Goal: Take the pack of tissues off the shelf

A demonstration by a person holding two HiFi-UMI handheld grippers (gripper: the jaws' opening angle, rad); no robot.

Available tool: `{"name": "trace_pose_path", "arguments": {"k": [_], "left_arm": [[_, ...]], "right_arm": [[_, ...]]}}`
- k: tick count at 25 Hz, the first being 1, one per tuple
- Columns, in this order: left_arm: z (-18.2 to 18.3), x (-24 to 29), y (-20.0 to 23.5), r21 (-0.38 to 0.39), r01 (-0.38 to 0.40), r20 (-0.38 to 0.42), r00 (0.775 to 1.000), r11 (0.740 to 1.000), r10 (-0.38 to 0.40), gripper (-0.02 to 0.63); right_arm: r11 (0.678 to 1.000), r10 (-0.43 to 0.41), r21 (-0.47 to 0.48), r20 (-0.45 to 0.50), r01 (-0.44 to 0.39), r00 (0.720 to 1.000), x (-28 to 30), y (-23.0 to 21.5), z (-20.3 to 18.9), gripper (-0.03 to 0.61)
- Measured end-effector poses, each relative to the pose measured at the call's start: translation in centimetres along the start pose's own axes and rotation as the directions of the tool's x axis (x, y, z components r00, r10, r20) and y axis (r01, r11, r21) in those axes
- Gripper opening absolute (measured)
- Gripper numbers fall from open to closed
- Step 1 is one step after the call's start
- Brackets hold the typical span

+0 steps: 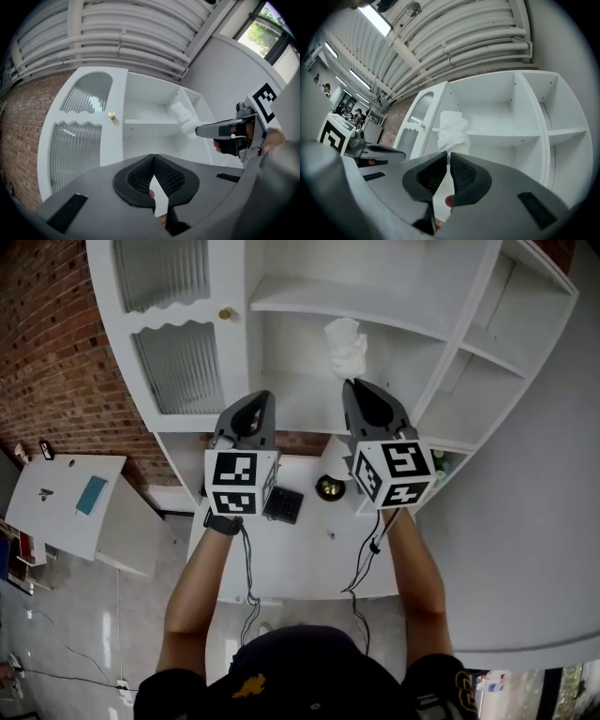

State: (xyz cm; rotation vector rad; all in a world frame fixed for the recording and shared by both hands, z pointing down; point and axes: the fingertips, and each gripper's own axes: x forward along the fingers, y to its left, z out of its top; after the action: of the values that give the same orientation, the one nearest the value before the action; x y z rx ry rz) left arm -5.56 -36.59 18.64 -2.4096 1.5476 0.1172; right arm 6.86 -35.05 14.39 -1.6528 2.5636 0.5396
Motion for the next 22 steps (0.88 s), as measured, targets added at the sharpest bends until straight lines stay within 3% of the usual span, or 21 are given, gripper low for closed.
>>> {"name": "trace_pose_path", "arguments": {"k": [9, 18, 22], "left_arm": [[-3.5, 0.0, -0.3, -0.012, -0.004, -0.041, 0.999, 1.000, 0.003, 0.017], [-9.0, -0.5, -0.8, -0.060, -0.026, -0.084, 0.996, 0.998, 0.021, 0.017], [-11.4, -1.6, -0.5, -0.092, -0.045, -0.068, 0.997, 0.995, 0.038, 0.017]], "right_arm": [[1.000, 0.012, -0.004, -0.057, -0.012, 0.998, -0.7, 1.4, -4.5, 0.026], [0.996, 0.068, 0.070, -0.109, -0.060, 0.992, -1.0, 3.9, -10.4, 0.026], [0.991, 0.096, 0.107, -0.120, -0.083, 0.988, -1.3, 5.8, -12.9, 0.026]]}}
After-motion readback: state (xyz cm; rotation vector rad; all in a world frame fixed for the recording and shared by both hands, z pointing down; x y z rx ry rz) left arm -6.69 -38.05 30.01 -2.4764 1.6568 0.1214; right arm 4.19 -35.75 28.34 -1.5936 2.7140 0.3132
